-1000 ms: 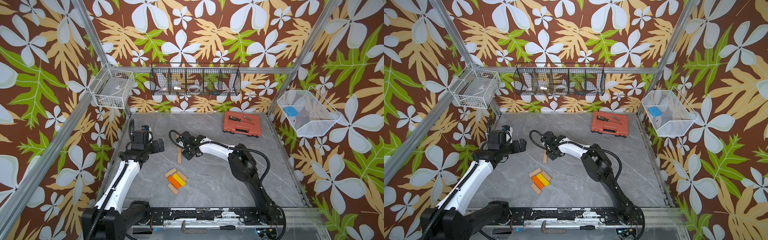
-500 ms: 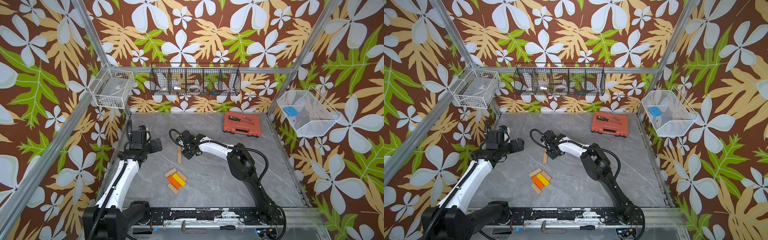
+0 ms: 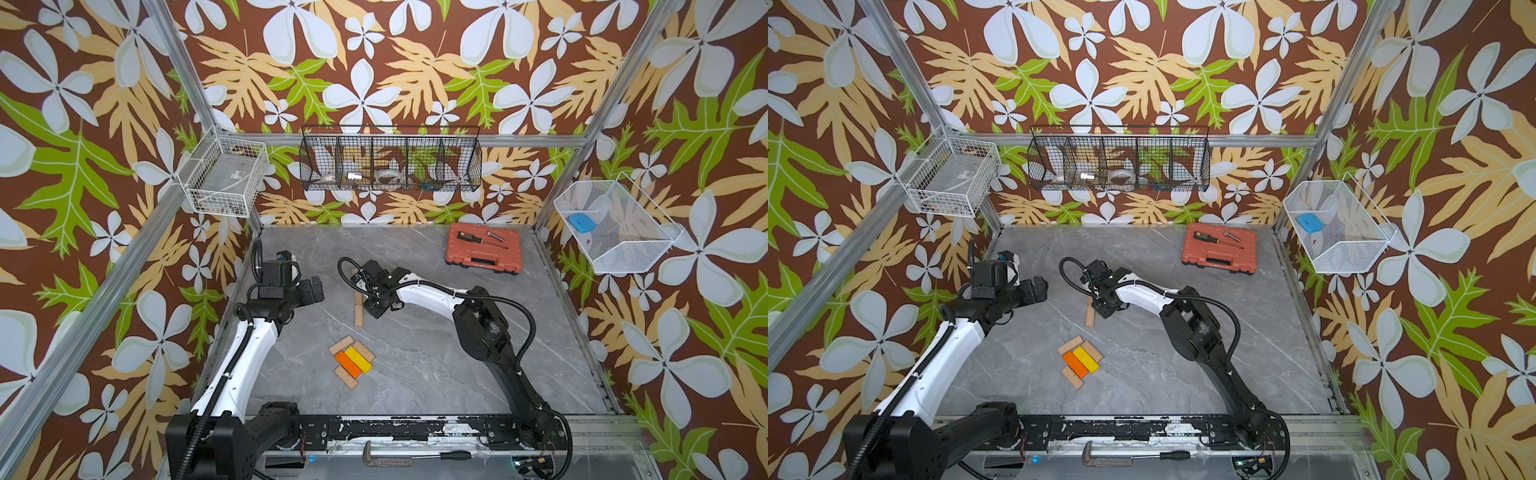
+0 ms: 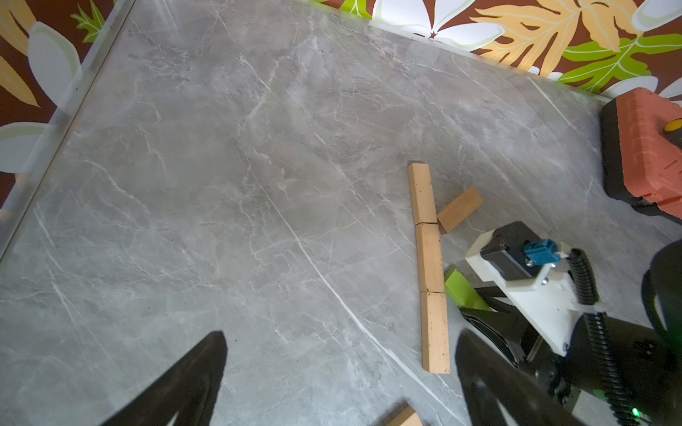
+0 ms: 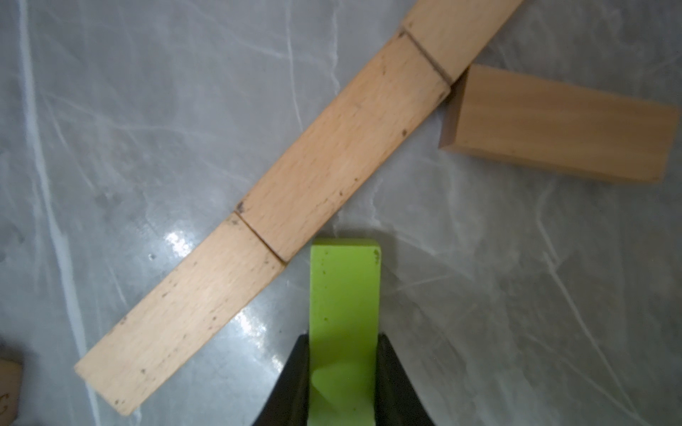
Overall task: Assemble the letter k with building blocks
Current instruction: Assemble the building block at the center of the board.
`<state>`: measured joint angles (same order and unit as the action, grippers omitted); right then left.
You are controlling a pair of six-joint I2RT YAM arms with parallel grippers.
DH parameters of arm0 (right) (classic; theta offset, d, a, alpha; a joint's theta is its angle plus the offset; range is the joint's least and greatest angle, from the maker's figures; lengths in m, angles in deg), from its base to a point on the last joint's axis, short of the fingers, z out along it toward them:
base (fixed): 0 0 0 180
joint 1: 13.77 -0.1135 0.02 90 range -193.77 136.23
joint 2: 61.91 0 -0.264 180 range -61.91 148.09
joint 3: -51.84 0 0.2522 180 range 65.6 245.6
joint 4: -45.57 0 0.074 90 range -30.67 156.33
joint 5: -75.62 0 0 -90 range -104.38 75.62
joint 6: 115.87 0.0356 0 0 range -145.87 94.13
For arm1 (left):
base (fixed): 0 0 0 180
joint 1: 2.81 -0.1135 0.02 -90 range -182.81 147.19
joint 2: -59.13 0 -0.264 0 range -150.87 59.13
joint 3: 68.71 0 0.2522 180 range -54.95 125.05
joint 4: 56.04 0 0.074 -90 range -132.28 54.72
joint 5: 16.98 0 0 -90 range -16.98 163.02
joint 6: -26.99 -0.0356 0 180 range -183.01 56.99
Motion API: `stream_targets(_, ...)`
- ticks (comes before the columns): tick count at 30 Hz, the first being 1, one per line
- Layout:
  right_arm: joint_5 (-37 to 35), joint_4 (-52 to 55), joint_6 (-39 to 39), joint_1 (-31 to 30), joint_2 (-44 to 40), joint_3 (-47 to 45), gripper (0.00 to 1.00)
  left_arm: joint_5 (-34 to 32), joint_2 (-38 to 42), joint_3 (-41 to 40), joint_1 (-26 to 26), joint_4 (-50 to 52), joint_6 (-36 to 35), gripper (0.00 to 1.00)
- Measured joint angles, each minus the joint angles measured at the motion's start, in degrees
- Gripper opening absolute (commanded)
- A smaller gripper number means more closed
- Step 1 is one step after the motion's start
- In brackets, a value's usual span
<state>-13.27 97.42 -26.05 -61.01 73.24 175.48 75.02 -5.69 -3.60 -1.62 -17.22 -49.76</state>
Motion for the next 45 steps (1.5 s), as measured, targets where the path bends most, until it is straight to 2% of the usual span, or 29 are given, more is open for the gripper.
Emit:
stream_targets(15, 0.5, -0.6, 0.2, 0.0, 0.3, 0.1, 0.30, 0.7, 0.0, 0.0, -0.5, 0.0, 0.0, 0.98)
stream_targets(25, 0.4, -2.1, 0.2, 0.0, -0.4, -1.2, 0.37, 1.5, 0.0, 0.0, -1.0, 0.0, 0.2, 0.98)
stream_targets(36, 0.3, -0.9, 0.4, 0.0, -1.8, -2.6, 0.41, 2.8, -0.4, 0.0, -1.9, -0.4, 0.2, 0.98)
stream_targets(45, 0.6, -0.3, 0.9, 0.0, -5.7, -3.8, 0.49, 3.3, -0.8, -0.1, -2.2, -0.4, 0.2, 0.98)
